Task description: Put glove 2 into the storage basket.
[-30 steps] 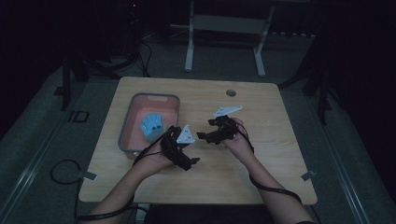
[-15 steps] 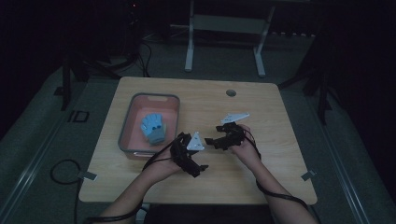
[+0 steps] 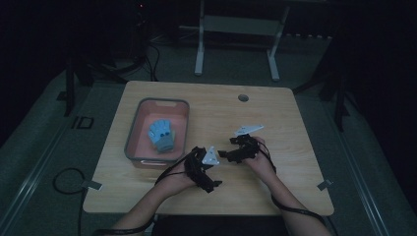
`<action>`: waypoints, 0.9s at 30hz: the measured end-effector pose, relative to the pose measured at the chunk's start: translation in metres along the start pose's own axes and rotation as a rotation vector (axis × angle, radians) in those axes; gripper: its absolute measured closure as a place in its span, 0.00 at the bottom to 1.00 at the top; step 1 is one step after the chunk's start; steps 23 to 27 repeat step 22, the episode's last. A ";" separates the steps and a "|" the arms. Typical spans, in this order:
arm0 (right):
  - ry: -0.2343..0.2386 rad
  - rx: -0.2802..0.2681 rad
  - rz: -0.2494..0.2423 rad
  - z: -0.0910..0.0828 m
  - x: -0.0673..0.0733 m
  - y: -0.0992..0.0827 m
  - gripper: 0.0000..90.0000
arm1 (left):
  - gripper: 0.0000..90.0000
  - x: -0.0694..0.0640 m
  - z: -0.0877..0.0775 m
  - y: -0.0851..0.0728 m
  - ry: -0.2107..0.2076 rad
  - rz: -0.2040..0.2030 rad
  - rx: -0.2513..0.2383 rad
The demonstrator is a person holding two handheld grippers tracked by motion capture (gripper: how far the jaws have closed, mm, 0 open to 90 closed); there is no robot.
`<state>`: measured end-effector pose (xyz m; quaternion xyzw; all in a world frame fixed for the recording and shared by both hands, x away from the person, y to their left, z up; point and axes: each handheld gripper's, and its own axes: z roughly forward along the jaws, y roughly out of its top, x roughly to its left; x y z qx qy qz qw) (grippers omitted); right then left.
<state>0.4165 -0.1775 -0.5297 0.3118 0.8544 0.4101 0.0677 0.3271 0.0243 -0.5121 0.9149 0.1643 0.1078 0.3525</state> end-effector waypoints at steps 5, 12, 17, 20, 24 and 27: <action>-0.001 0.002 0.002 0.002 -0.002 -0.006 0.18 | 0.02 -0.002 0.009 -0.003 -0.019 -0.006 0.011; -0.011 0.010 -0.010 0.007 -0.003 -0.015 0.17 | 0.02 -0.003 0.017 -0.009 -0.036 -0.024 0.018; -0.023 0.006 -0.018 0.008 -0.004 -0.017 0.17 | 0.02 -0.002 0.018 -0.012 -0.041 -0.037 0.014; -0.026 0.004 -0.020 0.008 -0.004 -0.017 0.17 | 0.02 -0.002 0.017 -0.013 -0.048 -0.039 0.011; -0.028 0.006 -0.024 0.008 -0.004 -0.017 0.17 | 0.02 -0.002 0.018 -0.014 -0.046 -0.042 0.010; -0.028 0.006 -0.024 0.008 -0.004 -0.017 0.17 | 0.02 -0.002 0.018 -0.014 -0.046 -0.042 0.010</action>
